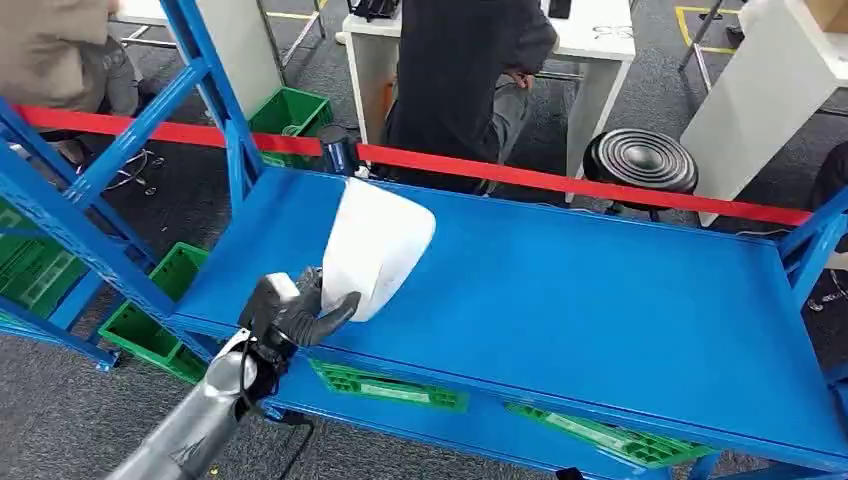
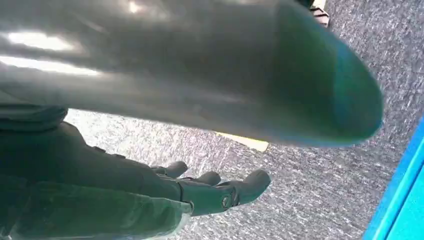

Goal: Take the parts from the cabinet and place them on the table.

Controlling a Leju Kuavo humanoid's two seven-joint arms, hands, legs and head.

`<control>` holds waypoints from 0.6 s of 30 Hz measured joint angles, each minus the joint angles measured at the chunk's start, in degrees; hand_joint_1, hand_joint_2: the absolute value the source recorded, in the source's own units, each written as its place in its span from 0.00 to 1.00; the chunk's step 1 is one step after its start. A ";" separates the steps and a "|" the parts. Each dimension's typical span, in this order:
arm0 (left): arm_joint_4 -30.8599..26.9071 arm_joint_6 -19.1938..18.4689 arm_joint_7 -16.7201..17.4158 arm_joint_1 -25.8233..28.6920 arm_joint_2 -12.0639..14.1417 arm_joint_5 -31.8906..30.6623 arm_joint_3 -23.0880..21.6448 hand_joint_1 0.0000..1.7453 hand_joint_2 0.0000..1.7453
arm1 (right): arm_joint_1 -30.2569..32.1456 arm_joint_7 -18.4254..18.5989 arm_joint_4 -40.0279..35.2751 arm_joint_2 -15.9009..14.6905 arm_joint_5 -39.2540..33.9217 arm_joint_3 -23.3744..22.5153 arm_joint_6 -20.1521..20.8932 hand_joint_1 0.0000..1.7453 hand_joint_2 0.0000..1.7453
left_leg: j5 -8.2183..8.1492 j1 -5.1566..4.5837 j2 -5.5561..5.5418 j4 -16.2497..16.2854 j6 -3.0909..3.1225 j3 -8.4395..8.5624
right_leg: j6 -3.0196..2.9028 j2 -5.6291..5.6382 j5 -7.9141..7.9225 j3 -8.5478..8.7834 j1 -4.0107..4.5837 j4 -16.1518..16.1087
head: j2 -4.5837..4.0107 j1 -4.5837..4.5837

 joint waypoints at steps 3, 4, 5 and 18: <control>-8.45 -3.64 0.57 3.62 -0.33 7.71 0.30 1.00 1.00 | 0.16 -0.07 0.09 0.19 -0.77 0.11 0.35 0.00 0.00 | -0.11 0.23 0.00 0.12 -0.19 -0.22 | -0.85 0.10 -0.01 -0.23 0.16 0.43 | 0.00 0.02; -10.83 -4.39 0.59 4.55 -0.31 9.31 0.37 1.00 1.00 | 0.21 -0.07 0.13 0.33 -0.88 0.11 0.42 0.00 0.00 | -0.61 0.46 -0.05 0.65 -0.60 -0.51 | -1.12 0.13 0.14 -0.12 -0.35 0.30 | 0.00 0.00; -13.20 -4.93 0.55 5.38 -0.31 10.34 0.35 1.00 1.00 | 0.21 -0.07 0.18 0.31 -1.05 0.11 0.42 0.00 0.00 | -1.95 0.50 -0.02 2.23 -1.07 -1.30 | -1.32 0.18 0.05 -0.05 -0.34 0.30 | 0.00 -0.07; -27.46 -6.49 -1.81 9.50 0.63 13.41 -0.79 1.00 1.00 | 0.19 -0.61 0.39 0.98 -2.41 0.13 0.22 0.00 0.00 | -0.71 -0.21 0.26 0.30 1.22 -0.57 | -0.90 0.14 0.25 0.02 0.40 -0.19 | 0.00 -0.18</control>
